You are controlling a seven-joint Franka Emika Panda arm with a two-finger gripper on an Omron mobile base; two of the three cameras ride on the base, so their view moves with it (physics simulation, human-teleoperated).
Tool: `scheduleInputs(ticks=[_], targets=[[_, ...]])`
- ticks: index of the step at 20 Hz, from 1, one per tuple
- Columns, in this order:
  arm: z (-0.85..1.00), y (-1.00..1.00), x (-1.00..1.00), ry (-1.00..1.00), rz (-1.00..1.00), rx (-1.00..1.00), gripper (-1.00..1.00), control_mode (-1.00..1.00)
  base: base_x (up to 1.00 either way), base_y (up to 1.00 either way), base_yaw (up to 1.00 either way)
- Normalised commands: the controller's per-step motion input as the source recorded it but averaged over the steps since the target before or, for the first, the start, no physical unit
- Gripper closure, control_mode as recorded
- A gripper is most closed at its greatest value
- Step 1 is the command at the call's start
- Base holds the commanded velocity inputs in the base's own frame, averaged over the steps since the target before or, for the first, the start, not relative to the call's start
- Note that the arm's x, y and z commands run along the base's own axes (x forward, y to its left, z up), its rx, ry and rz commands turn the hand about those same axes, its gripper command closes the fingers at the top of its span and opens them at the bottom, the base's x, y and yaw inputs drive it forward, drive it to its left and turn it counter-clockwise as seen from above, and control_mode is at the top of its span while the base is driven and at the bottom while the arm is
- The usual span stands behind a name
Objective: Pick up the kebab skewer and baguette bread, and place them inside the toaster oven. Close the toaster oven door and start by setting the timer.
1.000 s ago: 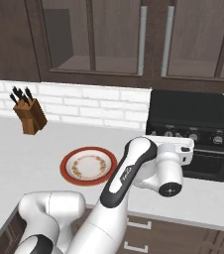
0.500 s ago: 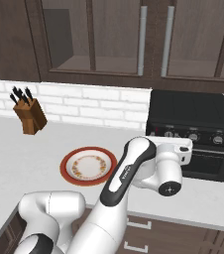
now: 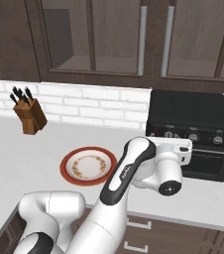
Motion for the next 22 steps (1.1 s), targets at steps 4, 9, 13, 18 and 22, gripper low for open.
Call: scheduleInputs(ticks=[4, 9, 13, 18, 22], targets=[[0.0, 0.0, 0.03, 0.0, 0.01, 0.0, -1.0, -1.0, 0.0, 0.0, 0.0], [-0.09, -0.01, 0.0, 0.0, 0.01, 0.0, -1.0, -1.0, 0.0, 0.0, 0.0], [-0.11, -0.01, 0.07, 0.0, 0.0, 0.0, -1.0, -1.0, 0.0, 0.0, 0.0], [-0.01, 0.0, 0.15, 0.0, 0.0, 0.0, -1.0, -1.0, 0.0, 0.0, 0.0], [0.0, -0.1, 0.09, 0.0, 0.0, 0.0, -1.0, -1.0, 0.0, 0.0, 0.0]])
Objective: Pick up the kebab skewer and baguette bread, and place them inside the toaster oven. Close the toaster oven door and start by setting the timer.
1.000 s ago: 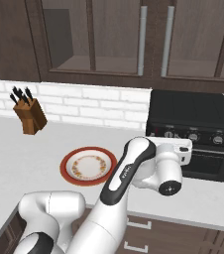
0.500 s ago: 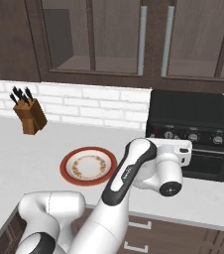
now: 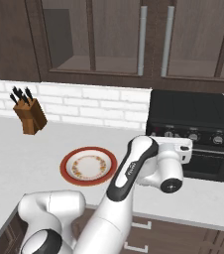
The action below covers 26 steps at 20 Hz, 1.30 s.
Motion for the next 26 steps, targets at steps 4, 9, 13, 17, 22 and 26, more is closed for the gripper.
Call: scheduleInputs(ticks=[4, 9, 13, 17, 22, 26], targets=[[-0.01, -0.14, 0.0, 0.0, 0.0, 0.0, -1.0, -1.0, 0.0, 0.0, 0.0], [-0.02, -0.04, 0.03, 0.0, 0.0, 0.0, -1.0, -1.0, 0.0, 0.0, 0.0], [-0.06, 0.0, 0.11, 0.0, 0.0, 0.0, -1.0, -1.0, 0.0, 0.0, 0.0], [-0.05, 0.01, 0.14, 0.0, 0.0, -0.01, -1.0, -1.0, 0.0, 0.0, 0.0], [-0.01, 0.0, 0.03, 0.0, 0.0, 0.0, -1.0, -1.0, 0.0, 0.0, 0.0], [0.0, -0.02, 0.0, 0.0, 0.0, -0.01, -1.0, -1.0, 0.0, 0.0, 0.0]])
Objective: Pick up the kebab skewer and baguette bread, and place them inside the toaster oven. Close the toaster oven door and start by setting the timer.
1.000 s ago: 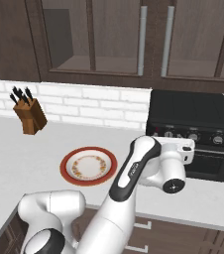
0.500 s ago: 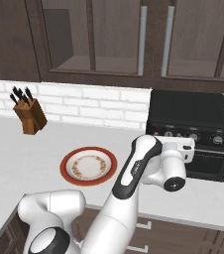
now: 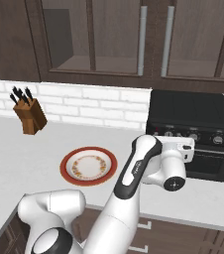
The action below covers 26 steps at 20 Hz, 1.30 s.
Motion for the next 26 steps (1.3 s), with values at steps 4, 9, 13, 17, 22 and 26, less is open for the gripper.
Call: scheduleInputs(ticks=[4, 9, 13, 17, 22, 26], targets=[[-0.03, -0.02, 0.0, 0.0, 0.0, -0.01, -1.0, -1.0, 0.0, 0.0, 0.0], [-0.03, -0.11, 0.02, 0.0, 0.0, 0.0, -1.0, -1.0, 0.0, 0.0, 0.0], [0.0, -0.07, 0.05, 0.0, 0.0, 0.0, -1.0, -1.0, 0.0, 0.0, 0.0], [0.0, -0.01, 0.01, 0.0, 0.0, 0.0, -1.0, -1.0, 0.0, 0.0, 0.0], [0.0, 0.0, 0.0, 0.0, 0.0, -0.01, -1.0, -1.0, 0.0, 0.0, 0.0], [0.0, 0.0, 0.0, 0.0, 0.0, -0.01, -1.0, -1.0, 0.0, 0.0, 0.0]])
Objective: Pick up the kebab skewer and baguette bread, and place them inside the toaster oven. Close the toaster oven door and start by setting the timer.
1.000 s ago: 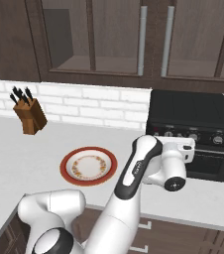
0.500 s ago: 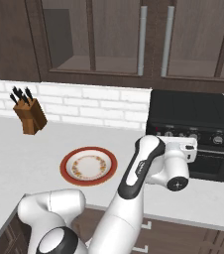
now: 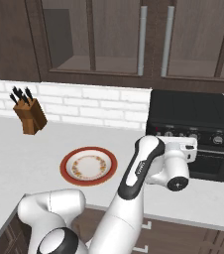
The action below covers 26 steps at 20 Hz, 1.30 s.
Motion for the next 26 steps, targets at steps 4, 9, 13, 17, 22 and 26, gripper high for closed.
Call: scheduleInputs(ticks=[4, 9, 13, 17, 22, 26], targets=[[0.0, 0.0, 0.0, 0.0, 0.0, -0.01, -1.0, -1.0, 0.0, 0.0, 0.0], [0.0, 0.0, 0.0, 0.0, 0.0, -0.02, 1.0, -1.0, 0.0, 0.0, 0.0], [0.0, 0.0, 0.0, 0.0, 0.0, -0.01, 1.0, -1.0, 0.0, 0.0, 0.0], [0.0, 0.0, 0.0, 0.0, 0.0, -0.02, 1.0, -1.0, 0.0, 0.0, 0.0], [0.0, 0.0, -0.06, 0.0, 0.0, -0.01, 1.0, -1.0, 0.0, 0.0, 0.0], [0.0, 0.01, -0.14, 0.0, 0.0, 0.0, 1.0, -1.0, 0.0, 0.0, 0.0]])
